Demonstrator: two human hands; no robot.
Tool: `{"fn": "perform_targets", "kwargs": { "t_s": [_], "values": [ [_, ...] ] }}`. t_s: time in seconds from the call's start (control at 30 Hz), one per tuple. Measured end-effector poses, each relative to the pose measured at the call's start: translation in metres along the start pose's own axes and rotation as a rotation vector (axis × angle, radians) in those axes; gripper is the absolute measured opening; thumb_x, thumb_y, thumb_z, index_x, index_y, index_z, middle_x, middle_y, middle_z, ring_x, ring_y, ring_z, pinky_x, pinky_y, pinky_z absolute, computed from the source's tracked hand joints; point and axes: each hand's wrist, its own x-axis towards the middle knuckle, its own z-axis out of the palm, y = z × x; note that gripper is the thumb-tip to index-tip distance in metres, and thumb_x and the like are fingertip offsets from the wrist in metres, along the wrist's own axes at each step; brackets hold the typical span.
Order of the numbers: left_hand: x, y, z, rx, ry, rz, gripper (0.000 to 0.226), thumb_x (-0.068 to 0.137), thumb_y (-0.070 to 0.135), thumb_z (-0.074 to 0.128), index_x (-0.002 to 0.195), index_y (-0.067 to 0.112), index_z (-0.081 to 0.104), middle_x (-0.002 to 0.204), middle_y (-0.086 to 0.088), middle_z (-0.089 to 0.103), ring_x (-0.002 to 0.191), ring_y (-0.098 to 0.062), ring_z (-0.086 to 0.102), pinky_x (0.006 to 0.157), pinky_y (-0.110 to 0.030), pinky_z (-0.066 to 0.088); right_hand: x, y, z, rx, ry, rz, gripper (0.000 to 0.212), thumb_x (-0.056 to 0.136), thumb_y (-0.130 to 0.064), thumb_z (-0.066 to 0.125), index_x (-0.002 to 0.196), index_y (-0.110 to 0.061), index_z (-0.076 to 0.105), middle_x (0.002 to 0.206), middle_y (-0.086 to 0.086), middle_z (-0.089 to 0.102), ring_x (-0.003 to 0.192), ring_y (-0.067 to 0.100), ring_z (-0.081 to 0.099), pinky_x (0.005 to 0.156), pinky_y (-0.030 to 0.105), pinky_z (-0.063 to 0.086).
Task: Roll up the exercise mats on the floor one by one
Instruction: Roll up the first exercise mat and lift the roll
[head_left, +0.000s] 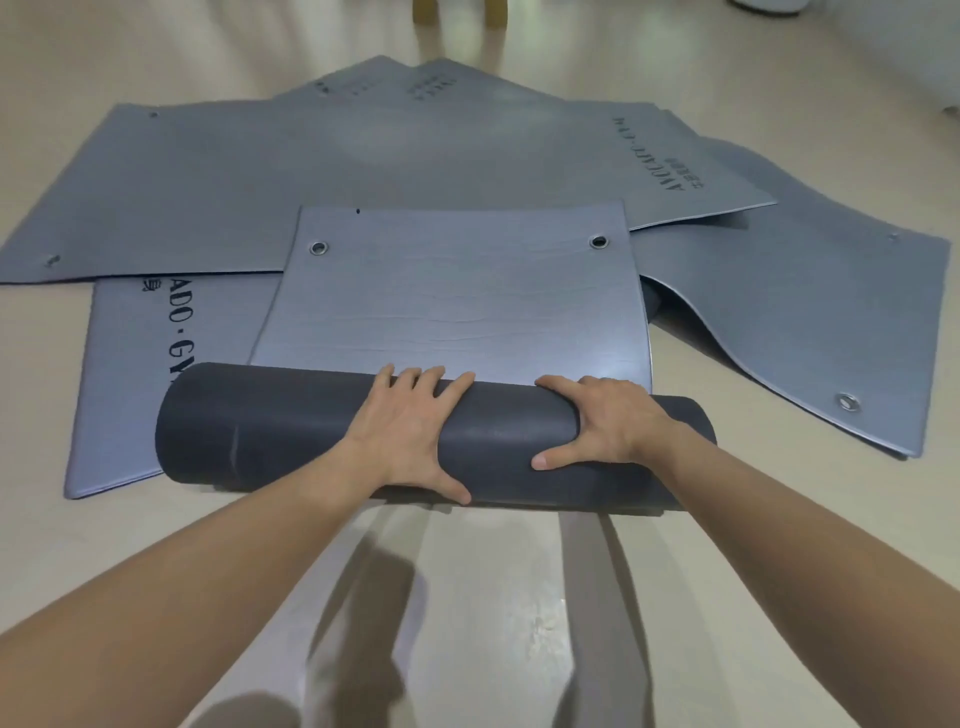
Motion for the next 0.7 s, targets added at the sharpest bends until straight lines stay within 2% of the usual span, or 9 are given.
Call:
{"fn": "perform_targets", "kwargs": {
  "t_s": [0.1,0.17,0.23,0.3,0.4,0.57,0.63,0.7],
  "values": [
    [0.007,-0.001,-0.005,0.005,0.013,0.035,0.139,0.042,0.101,0.056,0.154,0.026,0.022,0.133,-0.003,0.055,0.115,-0.027,0.055,0.102,-0.044,0.042,0.001,-0.002,-0.006,0.024,0.030,-0.012,0.105,0.059,-0.095,0.063,0.146,-0.041,0.039,0.104,-0.005,0.065,0.098,0.024,0.062,0.082,0.037,0.045],
    [0.009,-0.002,-0.011,0.018,0.012,0.046,0.129,0.043,0.099,0.059,0.144,0.025,0.034,0.112,0.001,0.059,0.097,-0.024,0.058,0.085,-0.040,0.047,0.000,-0.005,-0.008,0.049,0.050,-0.011,0.099,0.058,-0.093,0.066,0.139,-0.039,0.047,0.097,-0.010,0.067,0.093,0.024,0.063,0.083,0.039,0.048],
    [0.006,-0.002,-0.019,0.027,-0.007,0.054,0.117,0.042,0.097,0.063,0.133,0.025,0.042,0.098,0.003,0.057,0.086,-0.022,0.057,0.071,-0.037,0.044,-0.005,-0.010,-0.006,0.084,0.057,-0.003,0.092,0.057,-0.092,0.069,0.131,-0.040,0.053,0.088,-0.014,0.066,0.087,0.023,0.061,0.078,0.037,0.047],
    [0.002,-0.002,-0.024,0.033,-0.055,0.070,0.109,0.041,0.095,0.066,0.122,0.025,0.046,0.091,0.005,0.056,0.081,-0.021,0.057,0.064,-0.035,0.037,-0.013,-0.015,-0.001,0.137,0.041,0.003,0.085,0.057,-0.089,0.073,0.126,-0.040,0.057,0.085,-0.016,0.065,0.085,0.020,0.060,0.076,0.035,0.045],
    [-0.008,-0.001,-0.029,-0.017,-0.189,0.110,0.106,0.036,0.094,0.069,0.114,0.026,0.049,0.088,0.007,0.061,0.079,-0.022,0.060,0.065,-0.036,0.043,-0.027,-0.020,0.010,0.296,-0.103,0.011,0.073,0.059,-0.082,0.079,0.117,-0.042,0.063,0.092,-0.018,0.071,0.091,0.015,0.065,0.083,0.034,0.052],
    [-0.032,0.015,-0.020,-0.200,-0.578,0.134,0.091,0.034,0.088,0.080,0.108,0.041,0.055,0.094,0.017,0.066,0.088,-0.013,0.063,0.085,-0.038,0.054,-0.056,-0.024,0.037,0.594,-0.499,0.021,0.051,0.068,-0.066,0.086,0.109,-0.040,0.073,0.098,-0.014,0.078,0.092,0.010,0.075,0.096,0.039,0.058],
    [-0.039,0.021,-0.016,-0.236,-0.659,0.146,0.091,0.033,0.088,0.080,0.110,0.046,0.053,0.099,0.020,0.066,0.093,-0.012,0.063,0.090,-0.039,0.053,-0.066,-0.028,0.046,0.639,-0.538,0.019,0.047,0.071,-0.062,0.085,0.109,-0.037,0.074,0.099,-0.012,0.079,0.092,0.010,0.076,0.097,0.038,0.058],
    [-0.044,0.022,-0.014,-0.272,-0.676,0.140,0.092,0.039,0.087,0.080,0.117,0.051,0.050,0.103,0.023,0.063,0.099,-0.012,0.062,0.092,-0.038,0.050,-0.070,-0.029,0.050,0.652,-0.502,0.024,0.048,0.071,-0.065,0.084,0.109,-0.036,0.074,0.098,-0.013,0.079,0.091,0.009,0.076,0.096,0.037,0.058]
  ]
}}
